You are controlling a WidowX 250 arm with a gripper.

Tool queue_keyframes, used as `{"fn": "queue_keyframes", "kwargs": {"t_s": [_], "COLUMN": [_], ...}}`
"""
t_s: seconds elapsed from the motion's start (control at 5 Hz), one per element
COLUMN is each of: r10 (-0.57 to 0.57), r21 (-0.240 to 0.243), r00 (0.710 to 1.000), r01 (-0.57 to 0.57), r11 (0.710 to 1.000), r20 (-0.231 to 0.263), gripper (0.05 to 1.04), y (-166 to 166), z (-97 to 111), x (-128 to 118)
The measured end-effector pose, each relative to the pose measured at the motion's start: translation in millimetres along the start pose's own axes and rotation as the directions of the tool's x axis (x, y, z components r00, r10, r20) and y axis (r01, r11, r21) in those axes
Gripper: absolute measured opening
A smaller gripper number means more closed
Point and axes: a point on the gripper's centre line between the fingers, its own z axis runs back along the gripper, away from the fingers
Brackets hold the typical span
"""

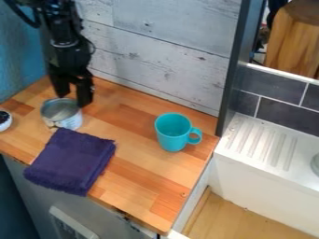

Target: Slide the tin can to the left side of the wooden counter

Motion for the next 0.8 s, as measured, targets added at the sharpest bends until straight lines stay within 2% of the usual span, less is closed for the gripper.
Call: {"fn": "queue_keyframes", "kwargs": {"t_s": [0.2,0.4,0.6,0.8], "r10": [0.044,0.097,0.137,0.113], "r21": [0.022,0.063,0.082,0.048], "r00": [0.998,0.991,0.984,0.99], "r01": [-0.043,-0.091,-0.128,-0.109], "r11": [0.999,0.994,0.988,0.993], "r20": [-0.053,-0.089,-0.114,-0.082], "gripper": [1.001,1.001,1.001,1.001], "y": [18.8,31.6,42.7,37.1], "z": [-2.9,-1.8,0.0,-2.5], "x": [-19.3,-29.9,-39.8,-35.8]}}
